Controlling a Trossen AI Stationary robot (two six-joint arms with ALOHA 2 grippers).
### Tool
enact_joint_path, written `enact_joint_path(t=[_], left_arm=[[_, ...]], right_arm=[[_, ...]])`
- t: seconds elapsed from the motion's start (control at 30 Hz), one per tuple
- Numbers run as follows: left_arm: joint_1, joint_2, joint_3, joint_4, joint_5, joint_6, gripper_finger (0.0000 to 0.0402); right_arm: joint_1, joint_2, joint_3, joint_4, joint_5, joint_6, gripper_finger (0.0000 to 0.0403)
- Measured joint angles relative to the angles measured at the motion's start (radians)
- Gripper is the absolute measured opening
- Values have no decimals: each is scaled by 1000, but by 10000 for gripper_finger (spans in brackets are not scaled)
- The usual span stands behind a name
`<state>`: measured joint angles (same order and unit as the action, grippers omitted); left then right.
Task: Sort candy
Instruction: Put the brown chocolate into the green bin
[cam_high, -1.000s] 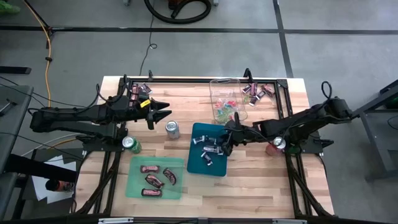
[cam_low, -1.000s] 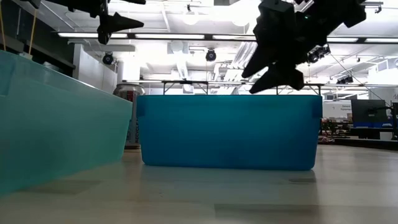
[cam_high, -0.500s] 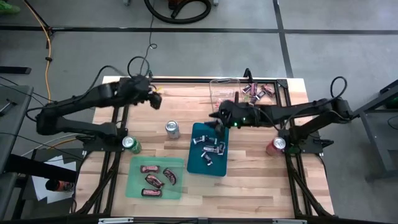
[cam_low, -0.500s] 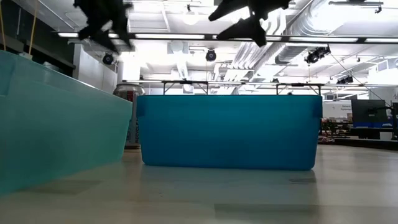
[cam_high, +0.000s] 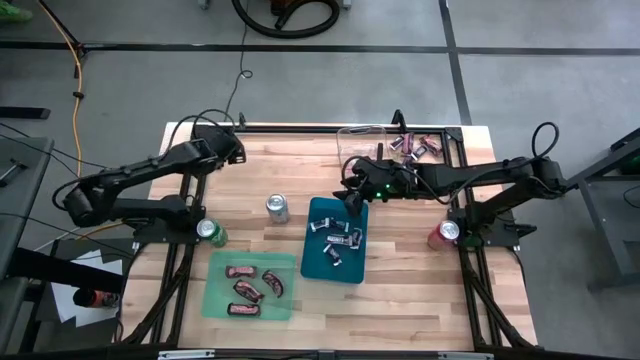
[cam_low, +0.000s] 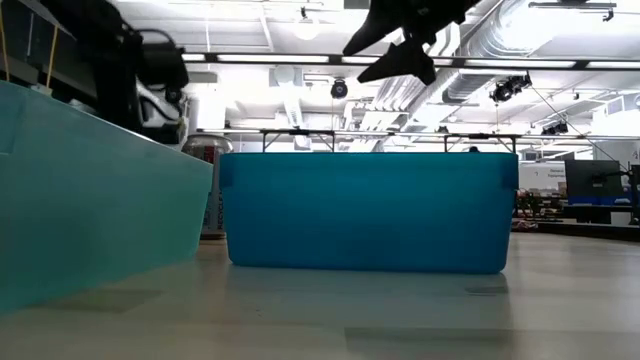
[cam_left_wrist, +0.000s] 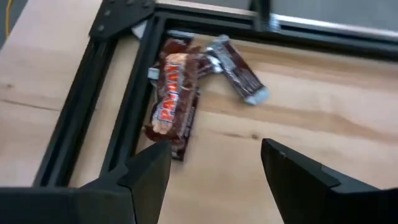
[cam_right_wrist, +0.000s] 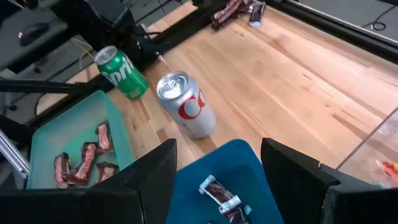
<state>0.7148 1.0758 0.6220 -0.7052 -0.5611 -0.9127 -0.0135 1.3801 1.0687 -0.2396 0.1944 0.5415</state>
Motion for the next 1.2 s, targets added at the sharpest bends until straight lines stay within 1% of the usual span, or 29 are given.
enact_joint_path(t=[0.13,0.27,0.37,0.57,0.67,0.73,0.8,0.87,1.07,1.1,1.13,1.2], left_arm=[[96,62,-26,80,-1,19,236],[181,170,-26,117,25,69,236],[228,257,-26,136,42,73,236],[266,394,-22,200,27,68,236],[263,421,-21,202,13,61,236],[257,422,-22,204,8,73,227],[254,414,-22,197,6,93,206],[254,398,-22,178,7,97,173],[254,326,-31,130,72,133,30],[254,314,-38,137,79,144,16],[253,301,-44,144,90,154,10],[252,275,-48,163,128,151,14]], right_arm=[[0,1,0,0,0,0,227],[0,1,0,-5,0,0,227],[0,1,0,-11,0,0,227],[0,1,0,-20,0,-2,227],[0,1,0,-31,0,-9,227],[0,1,0,-37,0,-15,227],[0,1,0,-41,1,-26,227],[0,1,0,-41,1,-28,227],[0,1,0,-41,1,-31,227],[-1,1,0,-41,1,-36,227],[-1,1,0,-41,3,-44,227],[-2,1,0,-41,5,-50,227]])
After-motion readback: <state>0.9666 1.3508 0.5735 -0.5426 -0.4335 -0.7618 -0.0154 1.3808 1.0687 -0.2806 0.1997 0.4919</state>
